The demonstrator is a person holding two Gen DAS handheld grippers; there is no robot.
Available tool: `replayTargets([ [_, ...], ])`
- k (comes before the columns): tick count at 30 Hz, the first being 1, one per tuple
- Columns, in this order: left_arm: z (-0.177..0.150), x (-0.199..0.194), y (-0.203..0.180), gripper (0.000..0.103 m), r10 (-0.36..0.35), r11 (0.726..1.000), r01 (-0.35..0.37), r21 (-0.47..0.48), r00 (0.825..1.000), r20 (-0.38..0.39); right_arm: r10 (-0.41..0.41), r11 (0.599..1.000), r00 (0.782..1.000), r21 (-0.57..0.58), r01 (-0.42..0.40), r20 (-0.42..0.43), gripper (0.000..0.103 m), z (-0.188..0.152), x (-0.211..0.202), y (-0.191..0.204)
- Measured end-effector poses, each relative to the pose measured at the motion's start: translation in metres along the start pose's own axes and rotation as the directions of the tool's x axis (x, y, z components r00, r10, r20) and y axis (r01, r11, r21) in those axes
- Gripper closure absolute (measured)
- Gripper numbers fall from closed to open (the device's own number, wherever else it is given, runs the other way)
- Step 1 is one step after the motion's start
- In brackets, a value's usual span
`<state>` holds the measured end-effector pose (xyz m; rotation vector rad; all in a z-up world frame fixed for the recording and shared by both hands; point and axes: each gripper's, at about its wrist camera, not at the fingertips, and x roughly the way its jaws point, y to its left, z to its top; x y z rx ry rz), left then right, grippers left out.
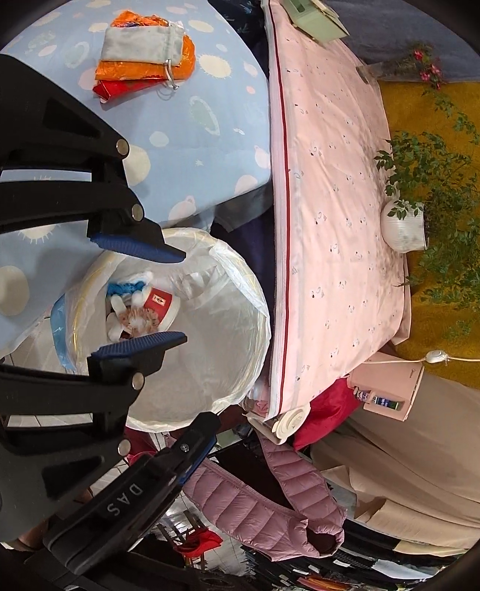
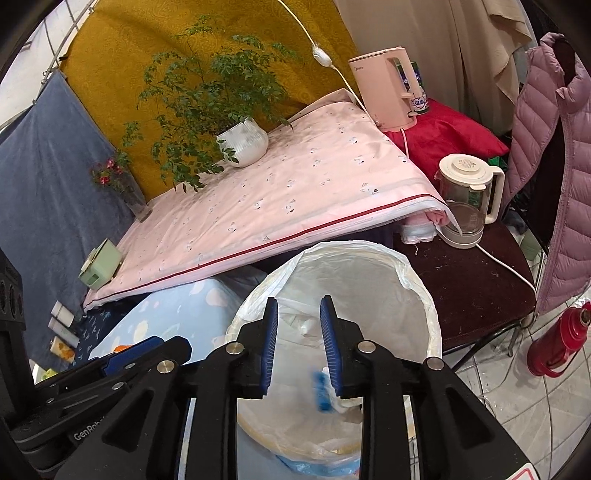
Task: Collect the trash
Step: 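Carry the ribbon and brown scrunchie over the trash bin and open both grippers, then move both open grippers back over the orange wrapper and grey pouch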
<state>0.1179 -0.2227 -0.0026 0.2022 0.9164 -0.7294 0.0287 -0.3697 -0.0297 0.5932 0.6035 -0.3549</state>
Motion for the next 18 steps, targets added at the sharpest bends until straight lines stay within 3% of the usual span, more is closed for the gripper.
replayTargets([
  [11,-0.007,-0.004,0.026,0.066,0.02,0.998,-0.02,-0.057,1.0,-0.007,0.006,0.999,1.0,-0.049,-0.007,-0.02,0.077,-0.006,0.005,0.021],
  [18,-0.019,-0.013,0.055,0.06,0.05,0.991,-0.05,-0.124,0.999,-0.006,0.027,0.995,0.999,-0.095,-0.031,-0.039,0.073,-0.015,0.007,0.047],
])
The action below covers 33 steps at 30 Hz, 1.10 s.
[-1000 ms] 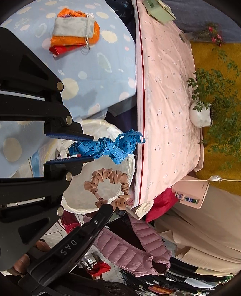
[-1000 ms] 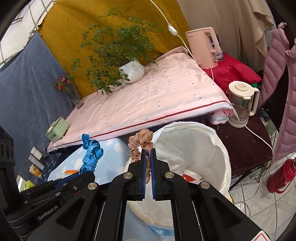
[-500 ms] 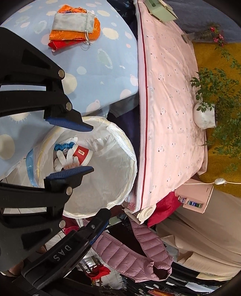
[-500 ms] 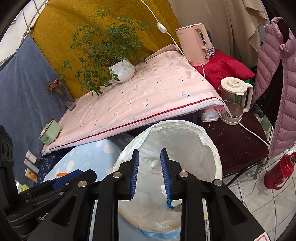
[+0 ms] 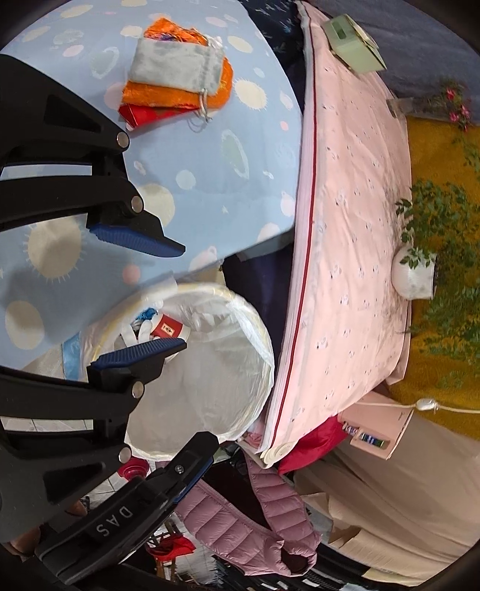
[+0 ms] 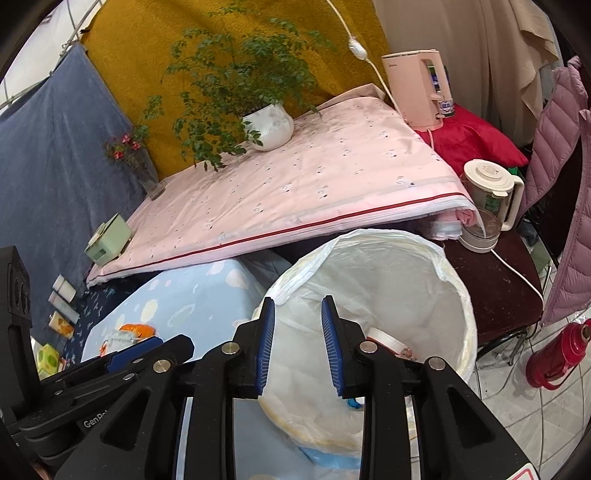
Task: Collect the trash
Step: 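Move both open grippers back over the orange wrapper and grey pouch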
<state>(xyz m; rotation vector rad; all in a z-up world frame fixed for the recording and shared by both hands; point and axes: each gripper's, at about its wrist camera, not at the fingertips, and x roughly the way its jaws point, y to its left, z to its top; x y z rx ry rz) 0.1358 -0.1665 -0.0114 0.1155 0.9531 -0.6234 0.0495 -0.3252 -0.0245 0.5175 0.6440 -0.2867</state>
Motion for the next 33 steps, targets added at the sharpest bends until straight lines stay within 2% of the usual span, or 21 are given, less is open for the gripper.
replayTargets([
  [8,-0.011,-0.015,0.051,0.053,0.057,0.994,-0.055,-0.091,0.998,0.017,0.053,0.996,0.998,-0.075,-0.055,-0.04,0.073,-0.012,0.008,0.046],
  [14,-0.022,-0.029,0.098,0.048,0.113,0.979,-0.107,-0.174,0.993,0.028,0.096,0.985,0.992,-0.132,-0.107,-0.084,0.073,-0.025,0.018,0.087],
  [23,-0.043,-0.047,0.175,0.047,0.195,0.934,-0.181,-0.307,0.981,0.016,0.153,0.959,0.976,-0.214,-0.185,-0.157,0.073,-0.046,0.037,0.15],
  [26,-0.052,-0.052,0.2,0.041,0.218,0.914,-0.2,-0.353,0.976,0.01,0.169,0.948,0.968,-0.239,-0.211,-0.184,0.073,-0.054,0.045,0.171],
  [33,-0.068,-0.061,0.249,0.04,0.256,0.87,-0.235,-0.433,0.967,-0.009,0.199,0.926,0.947,-0.268,-0.265,-0.25,0.065,-0.073,0.068,0.214],
])
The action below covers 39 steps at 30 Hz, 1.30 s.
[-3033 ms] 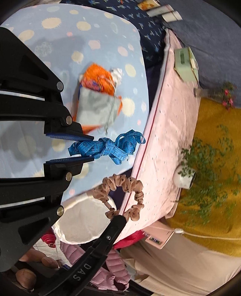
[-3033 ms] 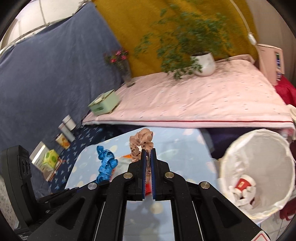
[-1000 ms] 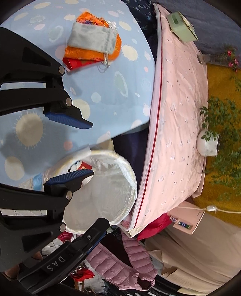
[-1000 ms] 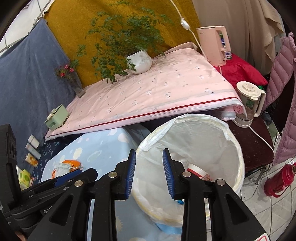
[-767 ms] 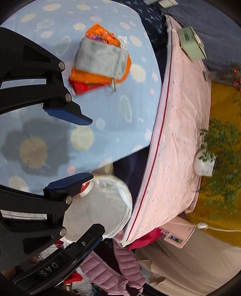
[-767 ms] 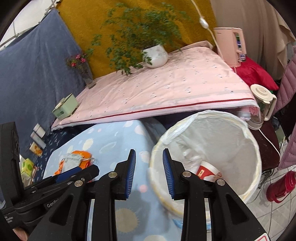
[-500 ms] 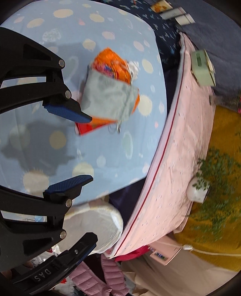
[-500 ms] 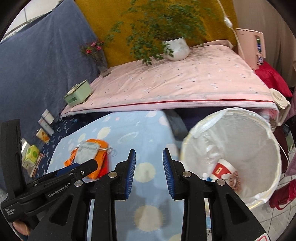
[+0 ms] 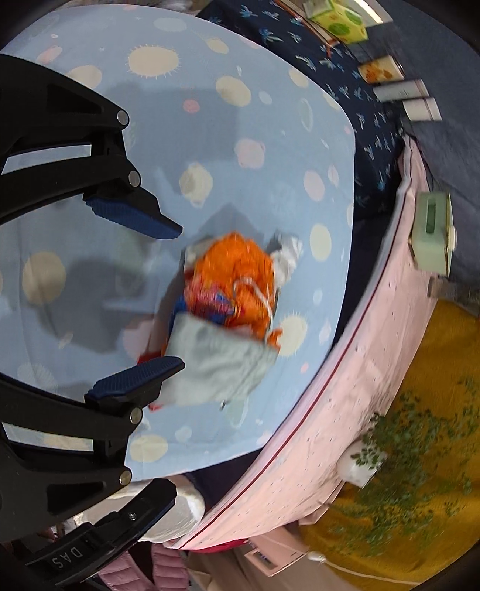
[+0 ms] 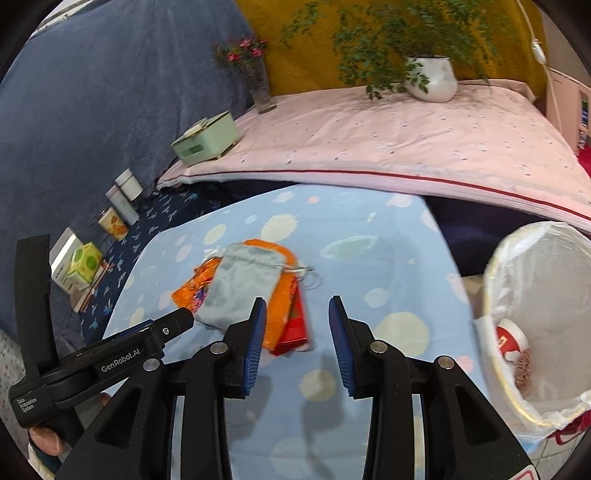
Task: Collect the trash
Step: 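Move both open grippers back over the orange wrapper and grey pouch, then grasp the orange wrapper with the left gripper while the right gripper grasps the grey pouch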
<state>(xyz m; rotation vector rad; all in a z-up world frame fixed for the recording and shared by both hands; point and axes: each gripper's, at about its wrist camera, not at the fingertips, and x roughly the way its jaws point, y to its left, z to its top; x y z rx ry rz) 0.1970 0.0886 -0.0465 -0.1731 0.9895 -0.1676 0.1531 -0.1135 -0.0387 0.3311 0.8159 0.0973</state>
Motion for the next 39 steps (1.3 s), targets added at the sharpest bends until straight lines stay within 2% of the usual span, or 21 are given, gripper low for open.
replayTargets([
  [6,0.004,0.005,0.034,0.035,0.029,0.998,-0.03,-0.058,1.0,-0.003,0.034,0.999,0.998,-0.007,-0.035,-0.049,0.059,-0.001,0.03,0.019],
  [14,0.005,0.015,0.056,0.035,0.036,0.996,-0.037,-0.083,0.999,-0.021,0.056,0.998,0.992,0.0,-0.056,-0.116,0.061,-0.005,0.069,0.032],
  [16,0.005,0.017,0.057,0.035,0.034,0.996,-0.036,-0.084,0.999,-0.024,0.058,0.998,0.991,-0.006,-0.059,-0.124,0.075,-0.005,0.074,0.034],
  [17,0.005,0.018,0.058,0.035,0.032,0.996,-0.034,-0.084,0.999,-0.024,0.06,0.998,0.99,-0.012,-0.062,-0.129,0.09,-0.005,0.076,0.035],
  [18,0.006,0.018,0.058,0.035,0.029,0.996,-0.031,-0.084,0.999,-0.026,0.064,0.998,0.989,-0.019,-0.067,-0.133,0.1,-0.005,0.076,0.036],
  [24,0.004,0.021,0.048,0.035,0.003,0.997,-0.005,-0.071,0.999,-0.034,0.073,0.997,0.996,-0.028,-0.075,-0.057,0.1,0.005,0.055,0.036],
  [32,0.001,0.027,0.014,0.035,-0.056,0.998,0.055,-0.021,0.997,-0.058,0.058,0.998,0.996,0.028,-0.06,0.068,0.1,0.031,0.011,0.01],
  [39,0.005,0.033,-0.021,0.035,-0.128,0.992,0.129,0.005,0.989,-0.075,-0.013,0.999,0.994,0.053,0.007,0.109,0.1,0.037,-0.006,-0.017],
])
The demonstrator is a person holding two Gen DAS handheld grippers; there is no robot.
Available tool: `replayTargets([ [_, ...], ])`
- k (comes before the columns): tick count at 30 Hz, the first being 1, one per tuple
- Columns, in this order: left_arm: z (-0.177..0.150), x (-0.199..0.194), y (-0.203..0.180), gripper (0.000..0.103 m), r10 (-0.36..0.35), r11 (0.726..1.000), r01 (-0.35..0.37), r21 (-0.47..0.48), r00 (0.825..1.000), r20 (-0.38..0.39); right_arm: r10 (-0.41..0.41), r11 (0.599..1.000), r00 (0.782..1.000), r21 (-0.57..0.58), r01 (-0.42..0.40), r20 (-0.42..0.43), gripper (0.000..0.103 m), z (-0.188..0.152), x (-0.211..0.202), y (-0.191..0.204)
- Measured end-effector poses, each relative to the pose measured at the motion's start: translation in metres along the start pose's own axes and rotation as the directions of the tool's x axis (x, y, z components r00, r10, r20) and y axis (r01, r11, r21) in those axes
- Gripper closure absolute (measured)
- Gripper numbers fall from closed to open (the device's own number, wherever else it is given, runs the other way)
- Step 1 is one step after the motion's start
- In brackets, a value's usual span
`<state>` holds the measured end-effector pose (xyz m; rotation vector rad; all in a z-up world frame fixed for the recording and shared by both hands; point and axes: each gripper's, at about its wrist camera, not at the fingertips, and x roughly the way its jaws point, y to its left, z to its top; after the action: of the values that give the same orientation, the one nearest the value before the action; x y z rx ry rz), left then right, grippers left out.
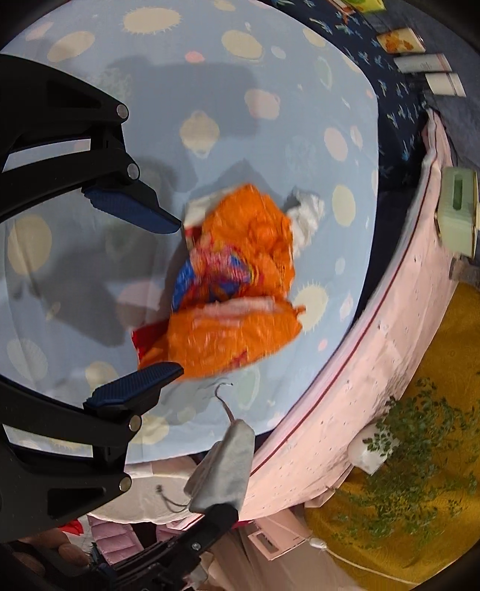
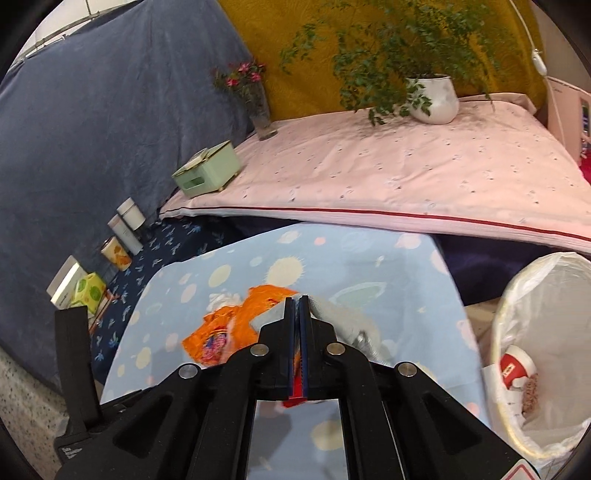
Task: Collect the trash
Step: 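Grasp the orange wrapper with the left gripper while the right gripper grasps the grey pouch, then carry the wrapper and pouch over the trash bin and open both grippers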
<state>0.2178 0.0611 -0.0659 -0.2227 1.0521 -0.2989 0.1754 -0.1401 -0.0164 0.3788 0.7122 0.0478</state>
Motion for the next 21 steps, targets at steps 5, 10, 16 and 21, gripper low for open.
replayTargets([
  [5,0.005,0.013,-0.024,0.036,-0.003,0.998,0.004,0.055,1.0,-0.003,-0.018,0.999,1.0,0.034,0.018,-0.008,0.1,-0.002,-0.001,-0.018],
  [10,0.006,0.03,-0.035,0.064,-0.002,0.996,0.006,0.092,0.999,-0.037,-0.022,0.999,1.0,0.039,0.023,-0.02,0.1,-0.007,0.001,-0.027],
  [16,0.002,0.029,-0.045,0.084,-0.012,0.991,0.017,0.131,0.999,-0.04,-0.022,0.998,1.0,0.053,0.023,-0.018,0.1,-0.01,-0.003,-0.033],
  [21,0.002,0.015,-0.054,0.094,-0.032,0.989,0.034,0.146,0.999,-0.019,-0.02,0.998,1.0,0.062,0.019,0.007,0.1,-0.006,-0.016,-0.037],
])
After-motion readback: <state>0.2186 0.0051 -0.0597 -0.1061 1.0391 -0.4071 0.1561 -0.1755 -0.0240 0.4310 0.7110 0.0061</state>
